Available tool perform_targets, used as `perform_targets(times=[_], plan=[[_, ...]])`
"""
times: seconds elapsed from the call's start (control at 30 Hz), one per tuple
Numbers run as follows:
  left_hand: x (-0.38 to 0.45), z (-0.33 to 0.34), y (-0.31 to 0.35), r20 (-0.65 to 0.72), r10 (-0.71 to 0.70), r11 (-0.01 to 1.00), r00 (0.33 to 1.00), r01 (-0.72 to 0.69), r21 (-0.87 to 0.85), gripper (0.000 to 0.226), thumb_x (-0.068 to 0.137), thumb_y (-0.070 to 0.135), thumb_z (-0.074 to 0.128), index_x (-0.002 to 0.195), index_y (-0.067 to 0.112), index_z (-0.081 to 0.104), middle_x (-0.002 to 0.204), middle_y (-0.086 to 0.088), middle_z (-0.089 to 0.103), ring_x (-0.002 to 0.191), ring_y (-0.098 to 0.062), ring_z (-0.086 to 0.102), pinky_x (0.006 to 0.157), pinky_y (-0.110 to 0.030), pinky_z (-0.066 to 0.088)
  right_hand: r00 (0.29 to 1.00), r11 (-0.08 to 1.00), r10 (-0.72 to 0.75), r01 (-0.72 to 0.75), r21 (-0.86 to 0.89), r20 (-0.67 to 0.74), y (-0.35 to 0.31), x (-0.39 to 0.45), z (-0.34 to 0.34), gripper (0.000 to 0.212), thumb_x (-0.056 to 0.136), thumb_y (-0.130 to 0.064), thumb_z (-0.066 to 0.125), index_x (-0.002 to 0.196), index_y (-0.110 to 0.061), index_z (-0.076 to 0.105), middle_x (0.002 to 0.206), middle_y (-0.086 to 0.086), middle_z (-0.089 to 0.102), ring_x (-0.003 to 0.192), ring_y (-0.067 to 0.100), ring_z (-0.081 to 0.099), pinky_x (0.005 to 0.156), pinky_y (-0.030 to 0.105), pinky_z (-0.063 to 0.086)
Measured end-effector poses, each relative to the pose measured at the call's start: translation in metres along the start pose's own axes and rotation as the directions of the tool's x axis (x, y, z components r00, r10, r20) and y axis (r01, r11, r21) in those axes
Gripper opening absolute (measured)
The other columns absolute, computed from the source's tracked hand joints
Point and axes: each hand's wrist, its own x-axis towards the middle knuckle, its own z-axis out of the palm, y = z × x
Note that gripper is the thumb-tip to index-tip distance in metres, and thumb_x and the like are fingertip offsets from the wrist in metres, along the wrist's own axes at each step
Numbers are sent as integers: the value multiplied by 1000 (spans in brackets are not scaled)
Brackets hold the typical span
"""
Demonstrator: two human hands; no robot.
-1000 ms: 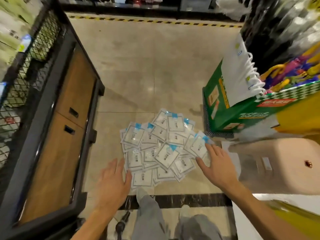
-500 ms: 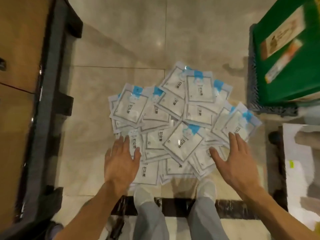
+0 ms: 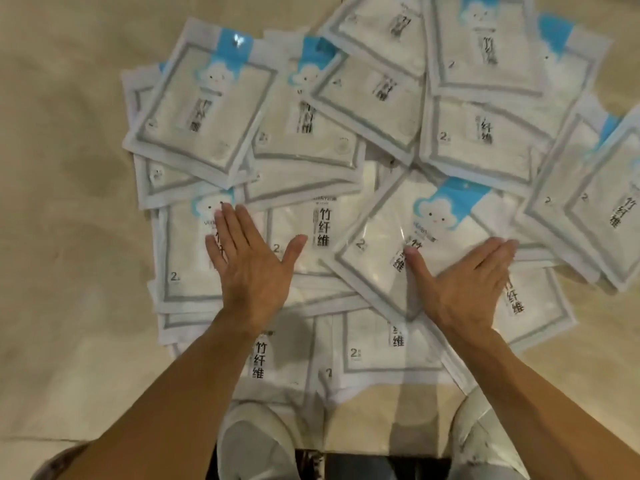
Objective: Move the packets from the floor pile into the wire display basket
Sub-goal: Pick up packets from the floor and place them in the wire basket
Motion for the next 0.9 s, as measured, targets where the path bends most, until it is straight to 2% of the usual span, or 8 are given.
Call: perform_targets(times=[0.13,0.27,0.37,0.53,0.63,0.7,0.8,0.9], plan=[[-3,7,-12,-62,49,992,997,-56,-117,104,95,74,30,160,4,-10,169,-14,-16,156,-23,-20,125,-41,-17,996,994,29,-20,105,-84,11,2,7,143,72,-84,65,159,9,-2,169,26,-9,158,32,-9,129,42,-3],[-14,-1,-14,-152,34,956,988,-77,-282,93,95,55,60,159,3,18,170,-14,8,158,-25,1,127,-39,-3,987,963,151,-132,236,-63,11,-4,6,143,68,-75,77,158,10,6,170,22,-2,158,32,-3,129,44,4],[-14,-15,-11,-162,-118,946,980,61,-317,73,83,46,80,137,8,48,152,-13,36,142,-31,29,116,-40,20,981,935,157,-112,335,-110,12,-2,4,125,68,-58,89,150,11,24,162,23,19,152,35,16,125,45,16],[-21,-30,-8,74,-223,936,972,235,-261,52,80,43,84,112,11,60,122,-9,57,118,-33,51,101,-43,43,965,842,255,-188,505,-66,24,-7,-13,68,77,-32,89,125,-1,52,137,11,43,130,33,43,112,42,38],[-35,-41,-18,233,-213,800,949,306,-516,25,84,22,82,92,12,61,90,-2,65,87,-25,63,65,-32,48,956,585,263,-266,766,132,28,-18,-30,23,88,-10,78,105,-12,62,102,-1,67,103,26,68,84,35,59],[-46,-46,-32,318,-145,691,937,326,-646,16,87,12,78,97,15,67,95,-2,71,92,-24,67,67,-29,48,951,486,199,-304,820,235,30,-24,-41,28,90,1,71,116,-6,64,101,4,75,95,25,74,76,33,62],[-67,-62,-50,428,-24,529,903,375,-761,37,91,-2,71,125,13,65,111,-4,75,106,-26,71,78,-29,56,950,531,88,-300,793,301,33,-33,-59,33,91,8,66,122,-4,64,109,10,76,101,29,74,82,41,60],[-91,-85,-74,447,79,398,891,383,-834,49,88,-3,72,129,22,60,111,-1,77,104,-21,74,77,-31,60,924,581,30,-326,746,381,30,-37,-88,30,91,5,68,116,-10,67,106,8,79,99,28,76,83,44,62]])
